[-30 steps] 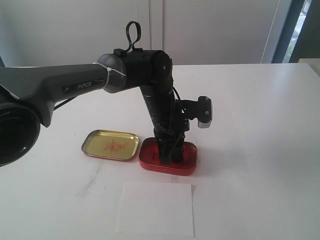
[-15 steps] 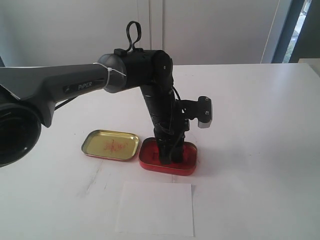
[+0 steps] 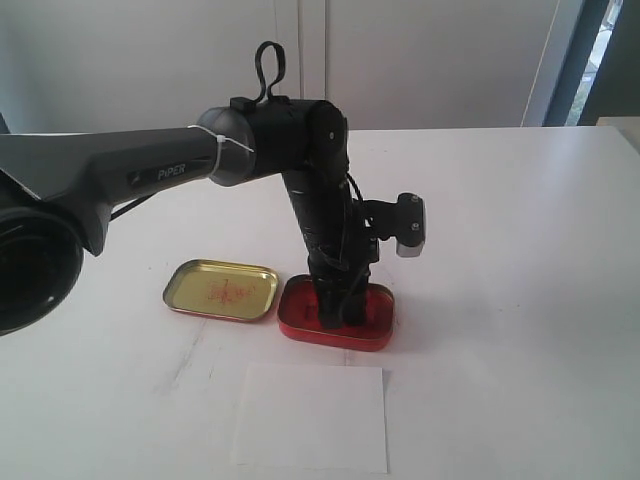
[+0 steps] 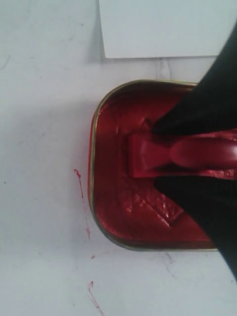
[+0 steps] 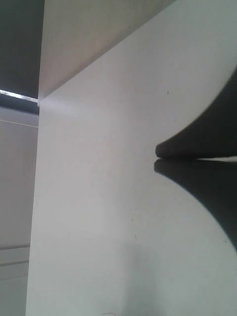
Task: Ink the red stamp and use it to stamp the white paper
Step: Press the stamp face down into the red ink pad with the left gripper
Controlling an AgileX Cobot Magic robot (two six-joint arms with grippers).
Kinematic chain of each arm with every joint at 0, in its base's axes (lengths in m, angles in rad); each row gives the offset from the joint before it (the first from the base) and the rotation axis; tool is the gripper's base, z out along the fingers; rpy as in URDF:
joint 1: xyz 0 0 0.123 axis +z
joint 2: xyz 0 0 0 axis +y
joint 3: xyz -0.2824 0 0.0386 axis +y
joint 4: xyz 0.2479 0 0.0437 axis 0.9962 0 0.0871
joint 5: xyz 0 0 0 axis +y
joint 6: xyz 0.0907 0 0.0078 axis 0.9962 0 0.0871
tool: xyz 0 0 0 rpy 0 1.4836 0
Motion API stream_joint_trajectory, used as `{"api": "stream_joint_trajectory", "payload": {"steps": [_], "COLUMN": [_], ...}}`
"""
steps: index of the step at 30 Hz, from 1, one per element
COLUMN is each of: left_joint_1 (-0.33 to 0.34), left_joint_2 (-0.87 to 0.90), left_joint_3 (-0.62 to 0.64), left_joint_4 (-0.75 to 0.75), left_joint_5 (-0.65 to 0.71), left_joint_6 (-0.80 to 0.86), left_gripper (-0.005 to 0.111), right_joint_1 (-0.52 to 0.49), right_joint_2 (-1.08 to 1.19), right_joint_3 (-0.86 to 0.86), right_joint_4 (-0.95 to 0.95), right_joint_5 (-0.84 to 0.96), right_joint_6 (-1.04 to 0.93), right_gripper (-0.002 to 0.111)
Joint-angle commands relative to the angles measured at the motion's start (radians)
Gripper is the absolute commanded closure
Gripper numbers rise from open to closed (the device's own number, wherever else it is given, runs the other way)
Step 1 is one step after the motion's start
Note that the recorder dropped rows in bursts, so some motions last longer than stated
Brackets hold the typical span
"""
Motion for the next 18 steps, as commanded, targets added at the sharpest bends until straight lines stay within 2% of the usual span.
{"api": "stream_joint_trajectory", "payload": {"steps": [1,18], "left_joint_1": [-0.002,-0.002], "left_joint_2": [-0.006,-0.029], "left_joint_3": [0.012,0.012], "left_joint_4": [0.042,0.029], "left_joint_5": [0.048,0.040], "left_joint_6": [-0.012,-0.012], "left_gripper": [0.107,0.107], "right_joint_1": [-0.003,-0.003], "right_joint_2": [-0.006,-0.006], "right_joint_3": [0.006,0.006], "right_joint_4": [-0.008,-0.008], "right_joint_5": [-0.014,-0.014], "right_joint_6": [0.000,0.000], "right_gripper": [0.108,0.108]}}
